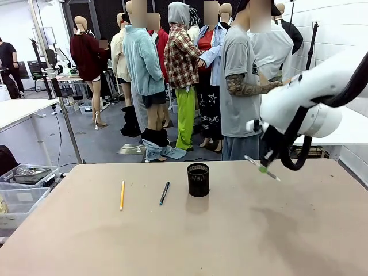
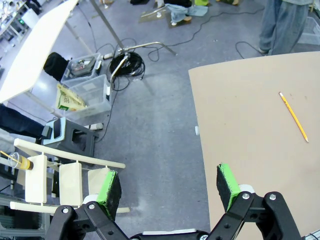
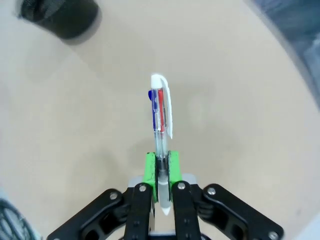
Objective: Place the pens into the pen holder.
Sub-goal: Pick up a writing instrument from the table and place it into the Pen holder.
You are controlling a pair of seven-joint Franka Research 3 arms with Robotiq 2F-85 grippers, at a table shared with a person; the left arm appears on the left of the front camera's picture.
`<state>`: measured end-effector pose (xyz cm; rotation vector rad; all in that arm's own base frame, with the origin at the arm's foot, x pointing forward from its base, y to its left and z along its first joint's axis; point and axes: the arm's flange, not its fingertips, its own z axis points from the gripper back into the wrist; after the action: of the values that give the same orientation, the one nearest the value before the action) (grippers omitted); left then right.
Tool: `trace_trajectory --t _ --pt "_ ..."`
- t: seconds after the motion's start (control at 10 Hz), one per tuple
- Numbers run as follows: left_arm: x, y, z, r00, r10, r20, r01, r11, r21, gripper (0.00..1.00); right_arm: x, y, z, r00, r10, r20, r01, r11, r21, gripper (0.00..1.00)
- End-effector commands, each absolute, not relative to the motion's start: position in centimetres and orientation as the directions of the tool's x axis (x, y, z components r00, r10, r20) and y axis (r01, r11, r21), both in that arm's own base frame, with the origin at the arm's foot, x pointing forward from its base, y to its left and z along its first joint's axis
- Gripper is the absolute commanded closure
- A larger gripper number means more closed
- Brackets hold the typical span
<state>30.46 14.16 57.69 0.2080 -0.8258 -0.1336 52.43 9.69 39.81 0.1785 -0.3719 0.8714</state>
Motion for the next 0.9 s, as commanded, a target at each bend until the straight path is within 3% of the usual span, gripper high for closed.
trace_trajectory --t 0.0,0.2,0.4,0.8 --pt "30.5 14.2 57.7 0.667 -0.200 0.718 0.032 0.970 0.240 0.00 52.0 10.1 39.4 0.380 0.646 0.662 -0.879 0.474 0.043 1.00" --pt "30.5 14.2 57.7 0.667 -0.200 0.718 0.032 0.970 0.240 0.00 52.6 12.4 40.4 0.174 0.454 0.874 -0.942 0.336 0.013 1.00" --pt "30.5 14.2 57.7 0.667 -0.200 0.718 0.032 0.970 0.240 0.00 53.8 15.3 41.5 0.073 0.287 0.955 -0.967 0.253 -0.003 1.00" --pt "30.5 14.2 57.7 0.667 -0.200 0.718 0.032 0.970 0.240 0.00 56.5 21.5 38.1 0.152 0.258 0.954 -0.983 0.140 0.119 1.00"
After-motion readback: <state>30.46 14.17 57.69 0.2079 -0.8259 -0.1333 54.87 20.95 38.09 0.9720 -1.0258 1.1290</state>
